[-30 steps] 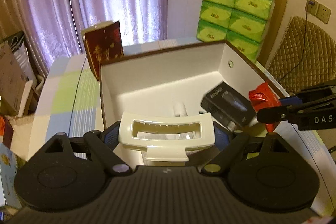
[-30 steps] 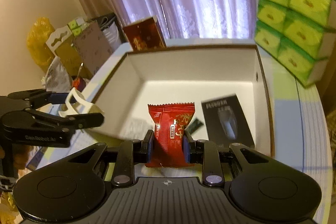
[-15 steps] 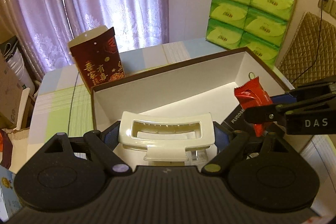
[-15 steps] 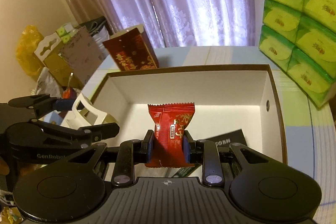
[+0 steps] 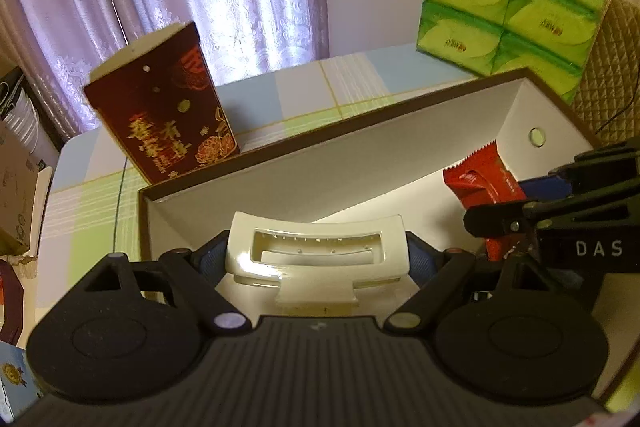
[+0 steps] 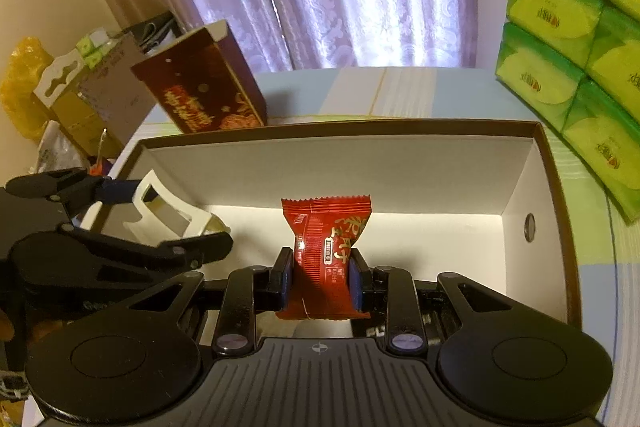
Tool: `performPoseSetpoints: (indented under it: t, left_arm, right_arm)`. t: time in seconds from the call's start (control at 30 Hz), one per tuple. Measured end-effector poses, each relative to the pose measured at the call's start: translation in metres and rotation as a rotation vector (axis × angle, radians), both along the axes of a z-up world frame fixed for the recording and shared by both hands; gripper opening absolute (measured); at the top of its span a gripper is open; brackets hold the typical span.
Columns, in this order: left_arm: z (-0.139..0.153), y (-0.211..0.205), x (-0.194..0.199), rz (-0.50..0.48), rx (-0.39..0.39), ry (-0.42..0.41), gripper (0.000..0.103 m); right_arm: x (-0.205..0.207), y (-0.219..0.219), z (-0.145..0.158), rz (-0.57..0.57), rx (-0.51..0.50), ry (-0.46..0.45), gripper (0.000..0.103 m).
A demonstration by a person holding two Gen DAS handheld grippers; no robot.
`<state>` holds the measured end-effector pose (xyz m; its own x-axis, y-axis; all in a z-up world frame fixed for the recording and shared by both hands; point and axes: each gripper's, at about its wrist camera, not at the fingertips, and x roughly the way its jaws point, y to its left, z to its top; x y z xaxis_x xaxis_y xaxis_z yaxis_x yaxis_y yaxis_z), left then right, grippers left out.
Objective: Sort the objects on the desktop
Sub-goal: 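Carry the white holder and red candy packet into the open box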
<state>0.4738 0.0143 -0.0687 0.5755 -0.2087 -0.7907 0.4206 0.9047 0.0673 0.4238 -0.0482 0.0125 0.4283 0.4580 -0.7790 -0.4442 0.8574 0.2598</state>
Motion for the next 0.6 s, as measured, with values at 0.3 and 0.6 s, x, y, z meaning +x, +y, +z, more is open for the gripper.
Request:
performPoseSetpoints:
  t: [0.3, 0.6]
  left_arm:
    - [-0.024, -0.011, 0.015, -0.008, 0.041, 0.025, 0.085]
    - [-0.027, -0.008, 0.022, 0.016, 0.042, 0.019, 0.089]
  right_arm:
    - [0.018, 0.000, -0.023, 0.002, -0.047, 0.023, 0.025]
    - [0.022, -0.001, -0.030, 0.002, -0.050, 0.038, 0.025]
